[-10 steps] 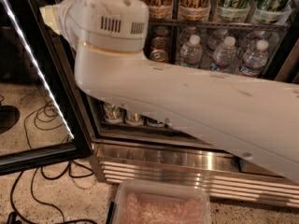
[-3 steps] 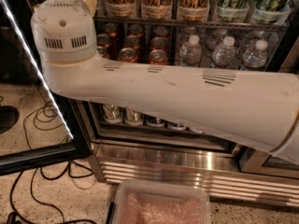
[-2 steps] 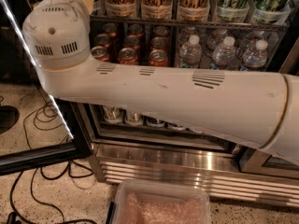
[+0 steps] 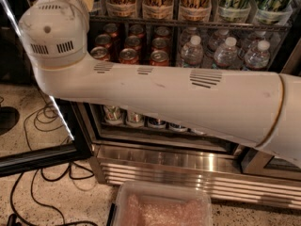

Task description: Pick redbull can from top shelf of fridge

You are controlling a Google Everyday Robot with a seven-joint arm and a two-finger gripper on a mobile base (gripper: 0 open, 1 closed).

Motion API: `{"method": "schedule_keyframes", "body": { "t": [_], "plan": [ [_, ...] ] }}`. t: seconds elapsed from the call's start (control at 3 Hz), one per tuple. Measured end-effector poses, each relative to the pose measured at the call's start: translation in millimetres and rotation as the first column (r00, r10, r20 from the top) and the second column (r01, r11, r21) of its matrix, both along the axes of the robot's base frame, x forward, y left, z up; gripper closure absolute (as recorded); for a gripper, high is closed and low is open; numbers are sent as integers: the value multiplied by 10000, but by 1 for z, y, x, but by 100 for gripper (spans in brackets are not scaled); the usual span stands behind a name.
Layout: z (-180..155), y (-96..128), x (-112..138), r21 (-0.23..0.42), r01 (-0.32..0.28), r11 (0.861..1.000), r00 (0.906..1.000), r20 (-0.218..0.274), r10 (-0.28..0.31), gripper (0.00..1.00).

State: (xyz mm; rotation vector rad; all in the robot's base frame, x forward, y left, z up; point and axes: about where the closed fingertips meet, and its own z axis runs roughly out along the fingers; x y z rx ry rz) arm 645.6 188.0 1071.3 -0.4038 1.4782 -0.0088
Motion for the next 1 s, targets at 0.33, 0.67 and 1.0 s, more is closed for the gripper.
{"method": "schedule_keyframes", "body": {
  "t": [0.33,0.67,1.0],
  "plan": [
    [2,-6,3,85,370,9993,9993,49,-370,29],
    [1,-12,3,131,727,9973,9974,-7,-727,29],
    [1,-18,3,186,1043,9944,9945,-35,-1042,39]
  ]
}}
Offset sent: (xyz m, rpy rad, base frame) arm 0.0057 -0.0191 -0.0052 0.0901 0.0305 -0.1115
